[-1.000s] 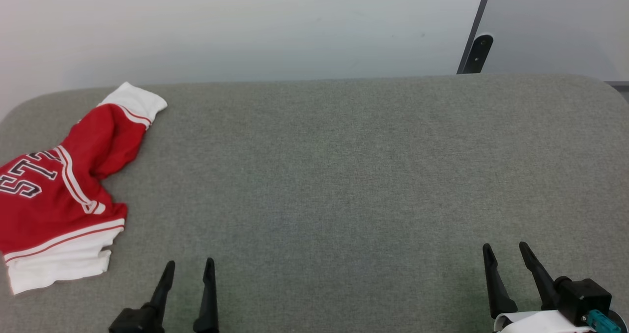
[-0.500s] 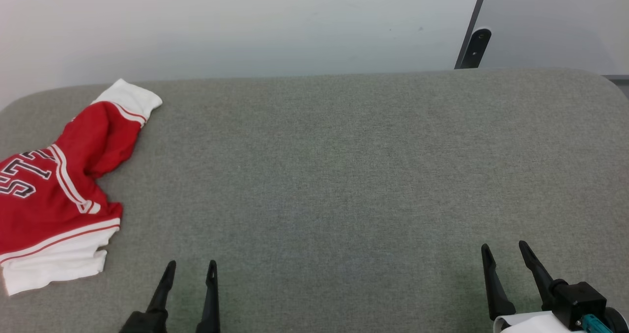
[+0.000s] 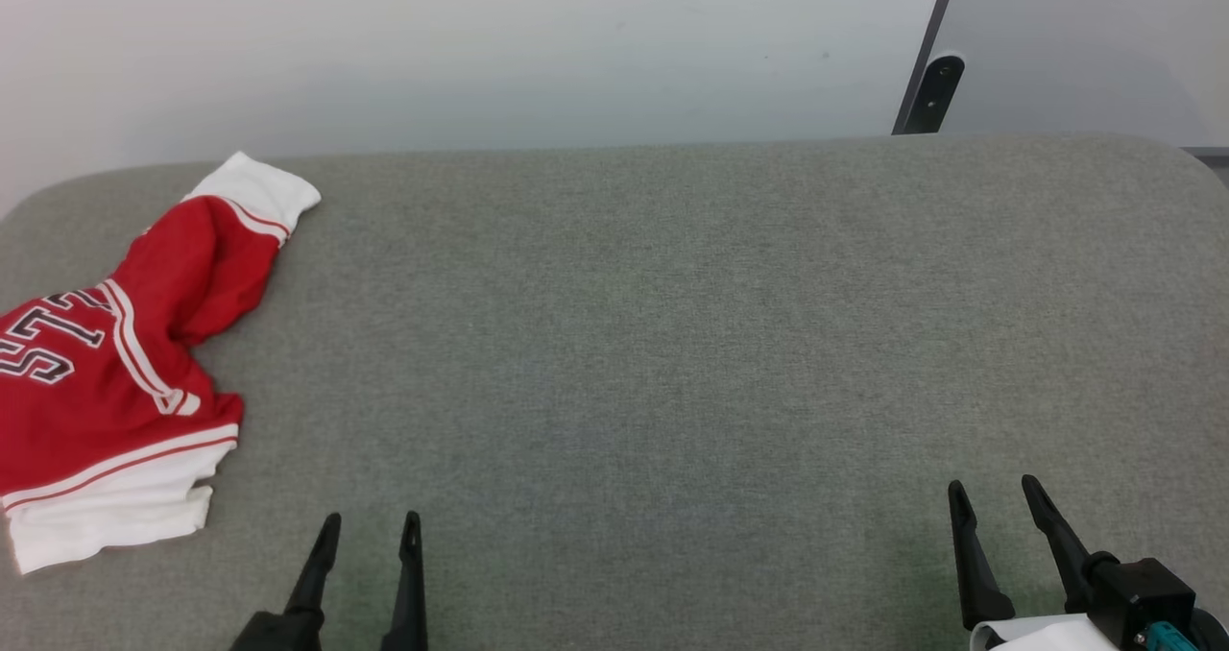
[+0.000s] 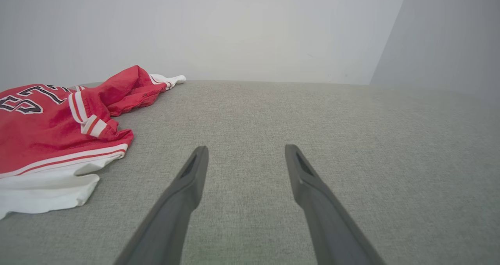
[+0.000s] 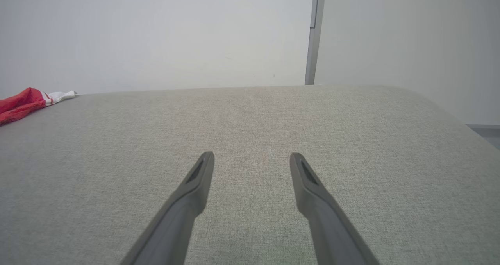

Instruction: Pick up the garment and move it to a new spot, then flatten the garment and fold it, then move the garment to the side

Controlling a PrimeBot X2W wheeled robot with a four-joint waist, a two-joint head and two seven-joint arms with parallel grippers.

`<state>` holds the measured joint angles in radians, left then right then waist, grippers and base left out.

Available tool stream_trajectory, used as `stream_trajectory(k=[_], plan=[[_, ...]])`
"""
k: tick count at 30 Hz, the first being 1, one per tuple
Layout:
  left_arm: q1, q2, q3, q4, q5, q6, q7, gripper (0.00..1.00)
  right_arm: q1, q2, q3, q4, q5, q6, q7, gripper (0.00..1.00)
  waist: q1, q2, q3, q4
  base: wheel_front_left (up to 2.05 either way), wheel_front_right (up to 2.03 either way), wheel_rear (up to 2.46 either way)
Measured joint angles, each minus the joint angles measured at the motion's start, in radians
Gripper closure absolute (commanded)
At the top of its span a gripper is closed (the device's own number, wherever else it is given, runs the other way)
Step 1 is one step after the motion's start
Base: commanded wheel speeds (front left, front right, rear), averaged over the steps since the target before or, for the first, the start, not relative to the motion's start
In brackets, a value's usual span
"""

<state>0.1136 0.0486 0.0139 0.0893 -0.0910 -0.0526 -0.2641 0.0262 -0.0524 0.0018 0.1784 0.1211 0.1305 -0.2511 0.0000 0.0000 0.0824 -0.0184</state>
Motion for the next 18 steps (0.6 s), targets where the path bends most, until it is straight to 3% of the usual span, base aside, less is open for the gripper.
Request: stream_trajectory(k=[9,18], plan=[[-0.002,0.000,-0.015,0.023,-0.017,0.001,0.000,0.00,0.012,0.000,-0.005,-0.002,-0.002,0.000,-0.004,0.00,0.0000,0.0000,-0.012,0.045,0.00,0.00,0.00],[0.004,0.001,-0.043,0.063,-0.055,0.038,0.000,0.00,0.052,-0.016,0.016,-0.022,-0.012,0.000,0.014,0.00,0.0000,0.0000,-0.034,0.179,0.00,0.00,0.00]])
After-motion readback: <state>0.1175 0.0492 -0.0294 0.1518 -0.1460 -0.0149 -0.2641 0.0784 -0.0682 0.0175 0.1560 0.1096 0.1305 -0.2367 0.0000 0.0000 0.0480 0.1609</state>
